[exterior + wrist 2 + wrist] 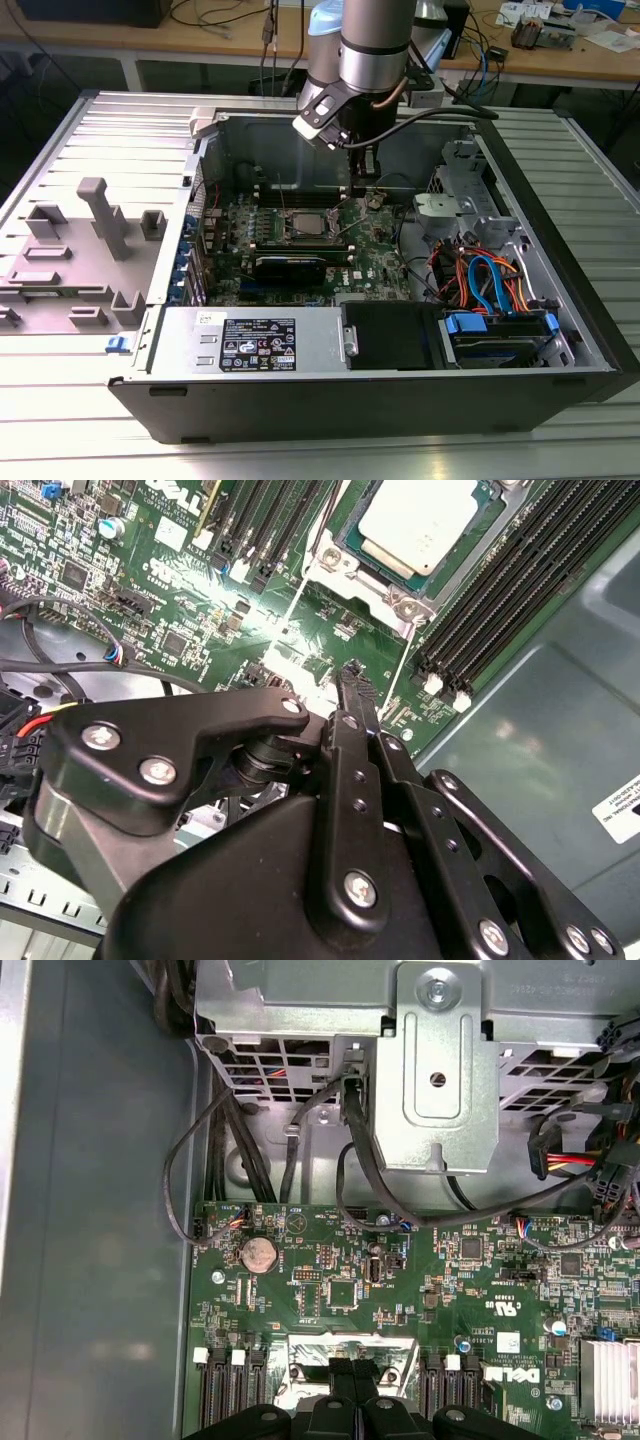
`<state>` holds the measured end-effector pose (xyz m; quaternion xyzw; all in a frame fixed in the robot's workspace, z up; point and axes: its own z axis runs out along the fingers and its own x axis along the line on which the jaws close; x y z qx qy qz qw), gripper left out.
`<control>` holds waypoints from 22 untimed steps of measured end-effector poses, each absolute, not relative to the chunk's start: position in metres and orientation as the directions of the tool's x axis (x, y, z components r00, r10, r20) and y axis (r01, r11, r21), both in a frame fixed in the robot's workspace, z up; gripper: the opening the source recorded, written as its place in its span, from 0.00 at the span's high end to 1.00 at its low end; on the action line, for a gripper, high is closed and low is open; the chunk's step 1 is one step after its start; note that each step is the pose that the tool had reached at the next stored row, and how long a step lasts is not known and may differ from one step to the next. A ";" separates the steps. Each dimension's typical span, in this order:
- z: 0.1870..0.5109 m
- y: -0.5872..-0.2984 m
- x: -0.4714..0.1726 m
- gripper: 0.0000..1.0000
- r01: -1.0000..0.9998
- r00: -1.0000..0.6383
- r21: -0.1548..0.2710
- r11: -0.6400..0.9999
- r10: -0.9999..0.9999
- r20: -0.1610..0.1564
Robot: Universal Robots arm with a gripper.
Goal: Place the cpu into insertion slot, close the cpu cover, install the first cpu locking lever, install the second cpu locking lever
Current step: 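Close the cpu cover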
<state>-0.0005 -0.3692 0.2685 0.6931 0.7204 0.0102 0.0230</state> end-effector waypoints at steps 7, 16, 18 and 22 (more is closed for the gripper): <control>0.268 -0.369 0.002 0.89 0.998 -0.038 0.047 0.039 0.999 -0.019; 0.269 -0.369 0.016 0.89 0.998 -0.038 0.047 0.039 0.999 -0.019; 0.269 -0.369 0.017 0.89 0.998 -0.038 0.046 0.039 0.999 -0.019; 0.269 -0.369 0.017 0.89 0.998 -0.038 0.047 0.039 0.999 -0.019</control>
